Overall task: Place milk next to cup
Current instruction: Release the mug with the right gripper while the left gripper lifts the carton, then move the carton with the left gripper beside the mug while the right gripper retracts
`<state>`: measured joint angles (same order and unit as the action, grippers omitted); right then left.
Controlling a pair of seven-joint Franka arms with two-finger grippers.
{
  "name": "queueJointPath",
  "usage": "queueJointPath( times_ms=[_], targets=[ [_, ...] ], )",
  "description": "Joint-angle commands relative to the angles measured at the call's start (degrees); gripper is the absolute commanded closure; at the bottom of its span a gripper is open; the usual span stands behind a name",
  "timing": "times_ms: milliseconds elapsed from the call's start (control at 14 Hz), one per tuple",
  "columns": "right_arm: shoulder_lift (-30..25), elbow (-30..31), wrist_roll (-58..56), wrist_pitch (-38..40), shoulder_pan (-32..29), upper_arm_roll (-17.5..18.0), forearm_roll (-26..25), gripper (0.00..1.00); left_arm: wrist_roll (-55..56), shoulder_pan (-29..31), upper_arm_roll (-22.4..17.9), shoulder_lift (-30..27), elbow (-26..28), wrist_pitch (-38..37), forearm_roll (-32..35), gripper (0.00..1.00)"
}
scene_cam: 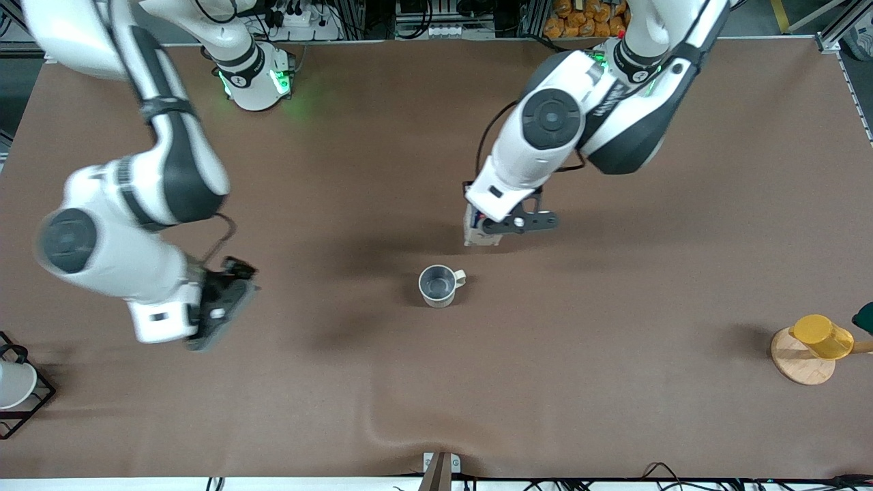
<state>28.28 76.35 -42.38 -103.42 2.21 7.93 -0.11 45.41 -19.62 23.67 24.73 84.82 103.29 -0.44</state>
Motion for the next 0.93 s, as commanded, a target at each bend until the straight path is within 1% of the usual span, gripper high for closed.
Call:
queueJointPath(
  times_ms=[0,71,214,357,500,643,714,857],
  targets=[
    [-8.7,5.1,2.3,4.3,-2.3,-1.3,1.2,0.00,1.4,-3.8,-0.6,4.5,-5.0,0.0,4.1,0.56],
    [-10.5,5.5,4.0,4.9,-1.4,-4.5,1.1,0.00,2.0,-4.5,-0.6,5.5,-5.4,0.8,4.9,0.56],
    [-12.4,5.6,5.4,8.6,0.3,-9.0,1.0,0.00,2.2,-5.8,-0.8,6.9,-5.6,3.0,5.4,0.56],
    [-14.9,6.5,9.1,11.8,-0.4,-9.7,1.1,0.00,2.4,-8.1,-2.4,8.6,-6.7,6.8,5.4,0.56],
    [-17.2,6.4,16.0,12.3,-0.7,-9.9,0.2,0.00,2.5,-11.4,-5.6,9.6,-7.5,7.3,5.4,0.56],
    [-19.8,5.9,22.7,17.3,-0.7,-10.1,-0.1,0.00,2.3,-13.1,-7.8,10.2,-7.6,7.5,5.4,0.56],
    [-21.7,6.4,26.4,18.7,-1.4,-9.9,0.1,0.00,2.2,-13.2,-8.1,10.3,-7.6,7.5,5.4,0.56],
    [-22.9,6.4,34.4,20.6,-2.5,-9.9,1.1,0.00,2.3,-13.2,-8.5,10.7,-7.6,7.4,5.4,0.56]
  ],
)
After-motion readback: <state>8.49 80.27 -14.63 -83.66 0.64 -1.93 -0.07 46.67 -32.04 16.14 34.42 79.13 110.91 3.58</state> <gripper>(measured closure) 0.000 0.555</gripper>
